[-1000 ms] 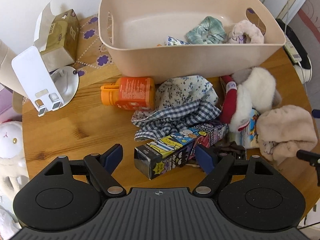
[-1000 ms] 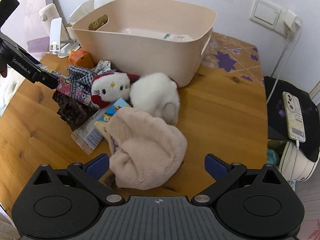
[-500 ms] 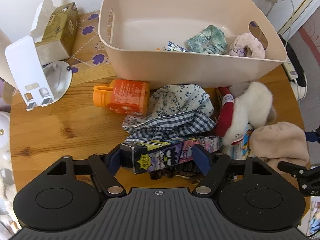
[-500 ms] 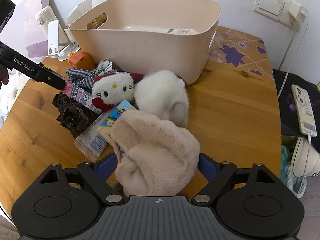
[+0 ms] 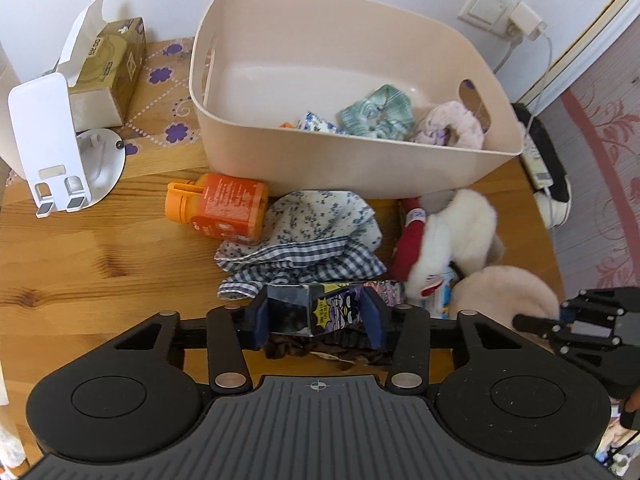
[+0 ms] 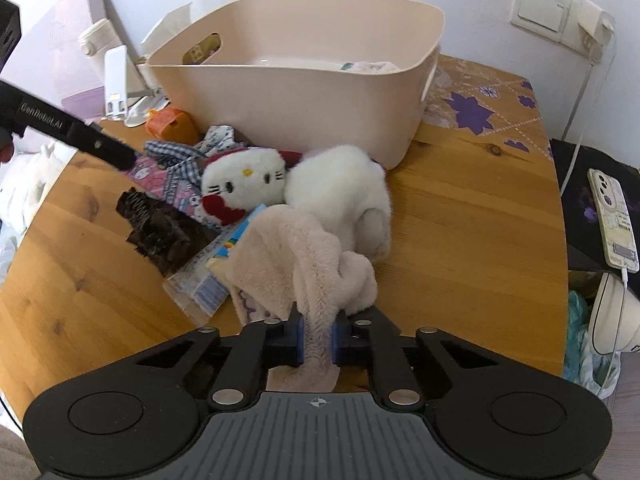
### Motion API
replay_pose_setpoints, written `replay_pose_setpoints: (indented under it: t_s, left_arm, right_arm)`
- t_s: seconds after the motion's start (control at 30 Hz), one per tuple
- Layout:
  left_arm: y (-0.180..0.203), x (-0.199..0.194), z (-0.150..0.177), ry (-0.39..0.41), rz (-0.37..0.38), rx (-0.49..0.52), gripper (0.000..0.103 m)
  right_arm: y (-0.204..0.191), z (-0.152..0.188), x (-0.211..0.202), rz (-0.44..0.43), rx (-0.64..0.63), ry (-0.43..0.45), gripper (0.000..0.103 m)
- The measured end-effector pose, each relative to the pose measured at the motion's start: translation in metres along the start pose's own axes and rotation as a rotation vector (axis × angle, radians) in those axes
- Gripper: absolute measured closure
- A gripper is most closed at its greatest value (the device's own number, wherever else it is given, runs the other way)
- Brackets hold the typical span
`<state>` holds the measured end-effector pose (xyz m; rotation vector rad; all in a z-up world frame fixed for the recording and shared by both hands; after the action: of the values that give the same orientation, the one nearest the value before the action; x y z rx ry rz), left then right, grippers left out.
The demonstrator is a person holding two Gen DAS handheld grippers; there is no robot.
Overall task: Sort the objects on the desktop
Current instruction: 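Reach the left tool to the snack box while the right tool reaches the pink fluffy cloth, then grasp the snack box with the left tool while the right tool grasps the fluffy cloth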
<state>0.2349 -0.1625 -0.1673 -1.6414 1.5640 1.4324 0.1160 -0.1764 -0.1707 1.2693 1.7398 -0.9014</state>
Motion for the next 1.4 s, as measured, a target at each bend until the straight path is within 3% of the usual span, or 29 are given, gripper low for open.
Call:
replay_pose_setpoints:
  t_s: [0.4,0.97,1.4]
  left_arm:
    - [0.024,-0.026,0.008,0.052,0.083,0.023,0.079]
    - [0.022,-0.065,0.017,0.11,0.059,0.08,0.08]
    - [0.017,-0.123,0.007,0.242,0.021,0.113,0.08]
  right_arm:
    - [-0.018,0.009,-0.036,0.007,-0.044,0.067,0.094]
    - [-0.038,-0.006,-0.092,0.037,-0.095,0.194,0.094]
    - [-0.045,-0.042,-0.127,0.065,-0.143,0.304,0.094]
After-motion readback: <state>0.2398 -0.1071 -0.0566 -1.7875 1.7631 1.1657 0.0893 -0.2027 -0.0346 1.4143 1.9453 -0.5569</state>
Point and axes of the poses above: each gripper's, at about its wrist camera, not at the fingertips, and x roughly the way its jaws point, y to its right, z to its underside, the point moved 7 cm from there along x, roughly the way its jaws point, and after that the axes turned 1 degree about -y, right-handed, at the moved point
